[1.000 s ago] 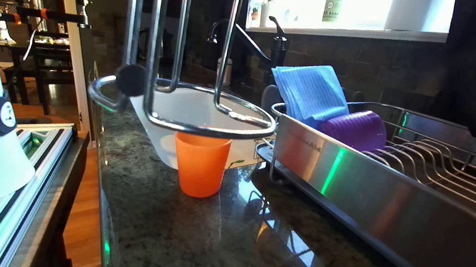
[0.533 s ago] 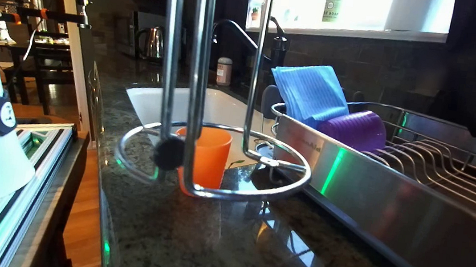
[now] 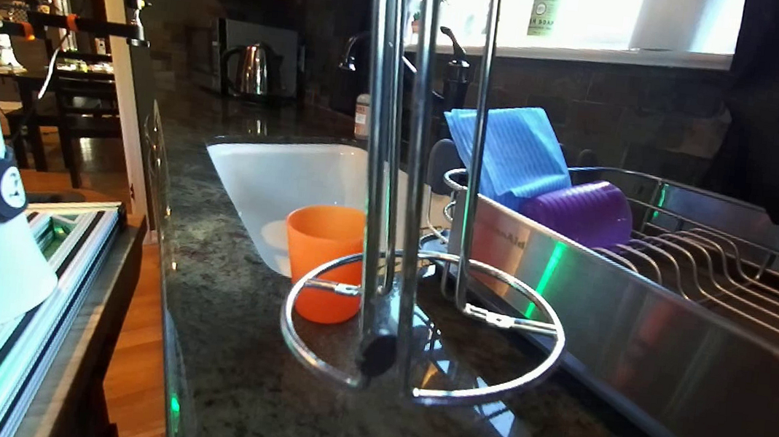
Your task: Remove the silver holder from the dish rack and put it on the counter.
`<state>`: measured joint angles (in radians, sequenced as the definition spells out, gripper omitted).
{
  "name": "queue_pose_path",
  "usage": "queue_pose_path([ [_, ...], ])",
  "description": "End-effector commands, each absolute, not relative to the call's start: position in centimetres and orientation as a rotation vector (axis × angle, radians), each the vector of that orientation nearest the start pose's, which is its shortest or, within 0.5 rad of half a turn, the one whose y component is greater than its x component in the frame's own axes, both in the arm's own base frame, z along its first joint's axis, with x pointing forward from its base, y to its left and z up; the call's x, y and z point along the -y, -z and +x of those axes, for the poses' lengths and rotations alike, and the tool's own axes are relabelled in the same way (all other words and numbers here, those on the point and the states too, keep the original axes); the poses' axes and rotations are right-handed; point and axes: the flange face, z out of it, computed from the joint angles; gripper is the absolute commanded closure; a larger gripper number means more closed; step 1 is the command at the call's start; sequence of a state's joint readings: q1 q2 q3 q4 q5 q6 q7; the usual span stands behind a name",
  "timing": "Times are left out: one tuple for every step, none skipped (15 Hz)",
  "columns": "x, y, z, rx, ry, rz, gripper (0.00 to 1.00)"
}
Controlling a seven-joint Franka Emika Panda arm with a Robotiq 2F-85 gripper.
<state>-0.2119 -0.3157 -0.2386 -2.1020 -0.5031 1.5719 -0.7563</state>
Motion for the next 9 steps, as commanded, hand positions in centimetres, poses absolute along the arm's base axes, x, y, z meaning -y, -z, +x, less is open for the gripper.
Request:
queue_pose_path([
  [24.4, -53.2, 36.1, 0.567, -0.608, -3.248, 0.98],
  [24.4, -52.9, 36.1, 0.556, -0.597, -3.247, 0.98],
  [24.6, -52.5, 36.1, 0.539, -0.588, -3.241, 0.98],
  [24.7, -52.2, 36.1, 0.530, -0.577, -3.232, 0.98],
  [24.9, -51.9, 36.0, 0.520, -0.565, -3.224, 0.98],
  [25.1, -51.6, 36.0, 0.516, -0.551, -3.213, 0.98],
  [25.2, -51.4, 35.9, 0.508, -0.540, -3.206, 0.98],
  [25.4, -51.1, 35.8, 0.498, -0.541, -3.195, 0.98],
  [25.6, -50.7, 35.7, 0.488, -0.557, -3.175, 0.98],
])
